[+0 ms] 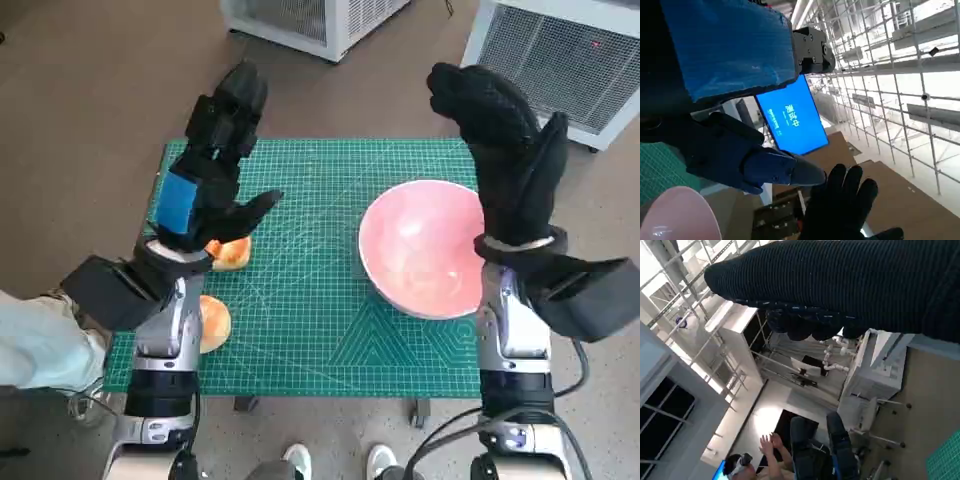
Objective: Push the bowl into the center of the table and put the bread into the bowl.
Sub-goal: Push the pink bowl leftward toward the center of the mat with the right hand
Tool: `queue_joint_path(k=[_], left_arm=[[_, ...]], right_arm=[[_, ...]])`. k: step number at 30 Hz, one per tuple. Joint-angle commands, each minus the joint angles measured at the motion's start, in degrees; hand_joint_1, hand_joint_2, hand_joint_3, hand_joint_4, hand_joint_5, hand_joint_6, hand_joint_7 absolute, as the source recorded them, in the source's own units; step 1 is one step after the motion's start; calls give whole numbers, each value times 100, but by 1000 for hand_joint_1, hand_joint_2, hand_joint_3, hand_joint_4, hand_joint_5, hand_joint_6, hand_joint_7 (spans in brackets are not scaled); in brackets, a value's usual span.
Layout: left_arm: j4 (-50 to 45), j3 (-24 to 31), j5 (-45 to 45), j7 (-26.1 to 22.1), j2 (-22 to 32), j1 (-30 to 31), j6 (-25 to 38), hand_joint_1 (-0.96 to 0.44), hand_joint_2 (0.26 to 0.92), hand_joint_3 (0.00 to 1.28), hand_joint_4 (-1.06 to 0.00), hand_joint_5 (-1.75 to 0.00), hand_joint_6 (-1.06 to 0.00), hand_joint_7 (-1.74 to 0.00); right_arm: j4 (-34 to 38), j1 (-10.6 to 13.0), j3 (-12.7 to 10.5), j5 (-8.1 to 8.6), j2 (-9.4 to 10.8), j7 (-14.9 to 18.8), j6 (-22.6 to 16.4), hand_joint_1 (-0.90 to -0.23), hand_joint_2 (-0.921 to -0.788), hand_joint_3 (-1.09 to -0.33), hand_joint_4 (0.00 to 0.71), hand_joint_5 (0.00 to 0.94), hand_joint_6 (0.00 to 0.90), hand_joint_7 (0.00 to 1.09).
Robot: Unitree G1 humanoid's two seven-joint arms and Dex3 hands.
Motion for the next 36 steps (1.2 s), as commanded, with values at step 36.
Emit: queue_joint_path(k=[36], left_arm=[[-180,-95,305,397,-52,95,-66,-145,921,350,-147,-16,-27,-462]], right_arm=[[-50,272,-7,132,-37,130,151,-728,-921,-737,218,0,161,325]])
